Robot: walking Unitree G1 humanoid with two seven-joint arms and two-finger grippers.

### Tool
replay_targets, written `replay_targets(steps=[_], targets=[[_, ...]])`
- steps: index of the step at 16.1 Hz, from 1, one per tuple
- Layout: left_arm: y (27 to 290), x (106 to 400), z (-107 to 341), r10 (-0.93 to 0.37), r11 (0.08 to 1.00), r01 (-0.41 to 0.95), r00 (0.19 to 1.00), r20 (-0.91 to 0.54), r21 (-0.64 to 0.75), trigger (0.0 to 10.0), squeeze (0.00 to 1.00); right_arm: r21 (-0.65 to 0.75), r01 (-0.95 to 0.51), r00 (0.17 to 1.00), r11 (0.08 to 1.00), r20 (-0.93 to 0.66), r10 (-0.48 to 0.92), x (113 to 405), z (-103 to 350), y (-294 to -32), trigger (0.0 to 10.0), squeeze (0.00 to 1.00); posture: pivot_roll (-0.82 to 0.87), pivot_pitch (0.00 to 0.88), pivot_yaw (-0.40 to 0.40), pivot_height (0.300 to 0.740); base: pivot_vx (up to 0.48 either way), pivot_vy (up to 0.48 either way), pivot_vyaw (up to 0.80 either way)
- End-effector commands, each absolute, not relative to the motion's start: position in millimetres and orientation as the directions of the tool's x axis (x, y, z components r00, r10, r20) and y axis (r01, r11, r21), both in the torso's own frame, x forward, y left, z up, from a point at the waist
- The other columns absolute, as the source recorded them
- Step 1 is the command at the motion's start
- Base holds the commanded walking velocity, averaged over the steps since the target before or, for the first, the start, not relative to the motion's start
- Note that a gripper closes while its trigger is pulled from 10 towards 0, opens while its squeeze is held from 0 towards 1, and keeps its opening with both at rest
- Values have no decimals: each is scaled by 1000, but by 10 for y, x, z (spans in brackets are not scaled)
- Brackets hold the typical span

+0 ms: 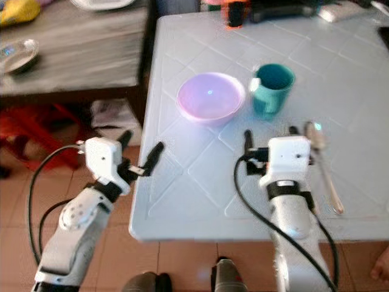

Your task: Setting the table

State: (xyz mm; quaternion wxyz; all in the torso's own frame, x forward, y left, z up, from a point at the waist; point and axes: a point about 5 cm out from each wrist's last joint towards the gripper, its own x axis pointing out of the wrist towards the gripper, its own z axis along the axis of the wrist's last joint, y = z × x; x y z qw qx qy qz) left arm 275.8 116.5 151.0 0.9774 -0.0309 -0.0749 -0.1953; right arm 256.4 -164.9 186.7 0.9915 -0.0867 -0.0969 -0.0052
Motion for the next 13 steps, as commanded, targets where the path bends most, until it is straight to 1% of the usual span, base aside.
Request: replay_targets(steps=[1,4,7,12,13], targets=[[1230,2750,1504,-334,941,340,929,160,-6,10000,0,-164,9,982,986,190,22,2536,1859,-1632,10000,0,-163,242,104,740,0,0,0],[1291,2759,1528,-289,957,290,941,174,22,10000,0,-163,-12,981,987,190,43,2532,1861,-1599,10000,0,-163,242,104,740,0,0,0],[1265,2726,1494,-343,939,342,926,155,37,10000,0,-164,-11,980,986,194,44,2544,1873,-1593,10000,0,-160,241,106,740,0,0,0],[1379,2710,1474,-336,942,331,930,149,63,10000,0,-167,-16,979,986,197,50,2547,1882,-1592,10000,0,-157,237,106,740,0,0,0],[1386,2698,1493,-351,937,345,923,158,64,10000,0,-163,-14,977,987,206,48,2560,1912,-1593,10000,0,-157,237,106,740,0,0,0]])
